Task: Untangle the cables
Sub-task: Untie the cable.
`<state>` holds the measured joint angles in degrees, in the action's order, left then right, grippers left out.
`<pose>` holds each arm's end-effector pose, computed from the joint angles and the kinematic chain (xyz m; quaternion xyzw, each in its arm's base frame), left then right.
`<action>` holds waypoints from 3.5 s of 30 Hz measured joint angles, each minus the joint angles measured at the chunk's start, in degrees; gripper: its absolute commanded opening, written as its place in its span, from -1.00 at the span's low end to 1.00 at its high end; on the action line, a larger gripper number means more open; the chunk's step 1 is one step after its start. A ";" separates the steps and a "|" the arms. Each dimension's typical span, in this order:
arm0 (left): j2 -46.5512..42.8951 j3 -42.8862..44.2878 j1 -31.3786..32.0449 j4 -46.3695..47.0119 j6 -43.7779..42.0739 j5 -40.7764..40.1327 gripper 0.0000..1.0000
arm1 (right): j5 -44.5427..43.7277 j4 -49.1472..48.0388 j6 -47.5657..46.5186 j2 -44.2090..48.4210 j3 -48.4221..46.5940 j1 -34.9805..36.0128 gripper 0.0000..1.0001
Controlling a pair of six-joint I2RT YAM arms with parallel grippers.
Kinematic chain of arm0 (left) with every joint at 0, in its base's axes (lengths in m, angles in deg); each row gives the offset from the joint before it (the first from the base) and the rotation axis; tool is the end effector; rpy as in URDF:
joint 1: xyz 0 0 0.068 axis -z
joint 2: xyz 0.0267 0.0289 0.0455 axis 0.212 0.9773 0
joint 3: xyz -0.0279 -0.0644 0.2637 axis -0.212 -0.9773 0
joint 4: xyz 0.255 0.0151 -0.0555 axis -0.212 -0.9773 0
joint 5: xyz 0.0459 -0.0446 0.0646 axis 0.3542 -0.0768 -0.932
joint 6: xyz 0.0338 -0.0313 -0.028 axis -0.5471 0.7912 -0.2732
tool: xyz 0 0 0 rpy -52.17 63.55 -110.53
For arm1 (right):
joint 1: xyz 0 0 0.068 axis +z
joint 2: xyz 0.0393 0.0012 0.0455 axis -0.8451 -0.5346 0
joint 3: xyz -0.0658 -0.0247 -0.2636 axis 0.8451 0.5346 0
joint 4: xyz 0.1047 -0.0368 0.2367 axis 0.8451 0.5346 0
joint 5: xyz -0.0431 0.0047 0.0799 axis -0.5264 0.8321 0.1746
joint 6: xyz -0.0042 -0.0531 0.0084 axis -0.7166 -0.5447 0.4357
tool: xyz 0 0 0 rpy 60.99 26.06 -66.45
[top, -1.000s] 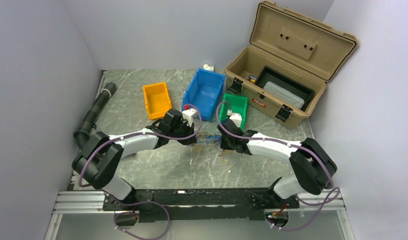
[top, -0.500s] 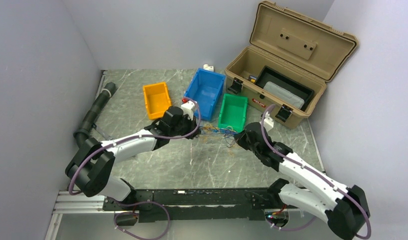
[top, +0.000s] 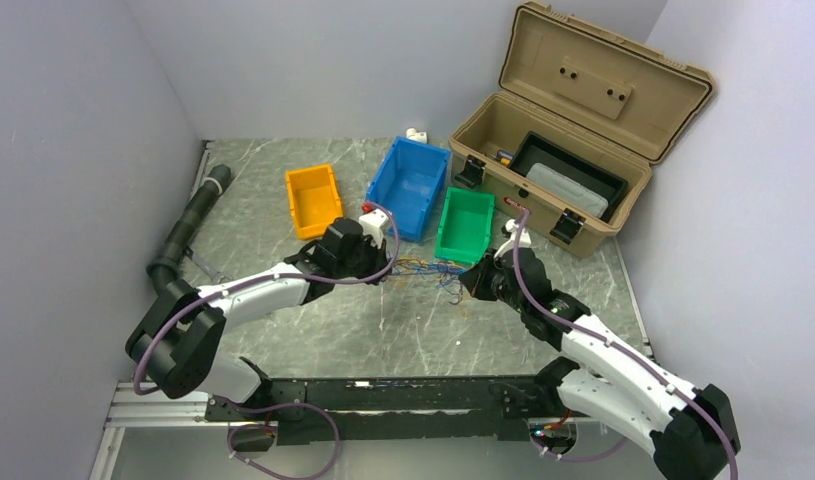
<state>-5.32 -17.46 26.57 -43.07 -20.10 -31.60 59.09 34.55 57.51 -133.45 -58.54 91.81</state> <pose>0.2311 -0.1935 0.2079 0.2144 0.8541 -0.2793 0.3828 0.1548 0.1013 0.2288 0.0607 0.8613 0.2734 0.4239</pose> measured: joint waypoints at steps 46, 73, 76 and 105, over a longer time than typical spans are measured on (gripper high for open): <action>6.29 1.86 -1.86 -8.87 -4.42 -0.33 -1.00 | 2.69 -10.95 -7.65 -35.21 -8.24 5.70 -0.17; 2.05 1.92 0.13 -8.20 2.93 -13.75 -1.00 | -29.99 17.22 21.86 2.05 -2.80 0.68 -1.00; 1.73 1.88 0.11 -7.67 2.01 -12.24 -1.00 | -30.01 17.38 20.15 3.06 -2.75 0.39 -1.00; -14.23 -8.94 16.70 -11.72 17.64 -12.20 -1.00 | -9.44 3.87 -6.56 -12.79 -14.49 -0.72 -1.00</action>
<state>-19.55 -26.40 43.27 -54.78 -2.47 -43.79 49.65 38.42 50.95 -146.23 -73.03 91.09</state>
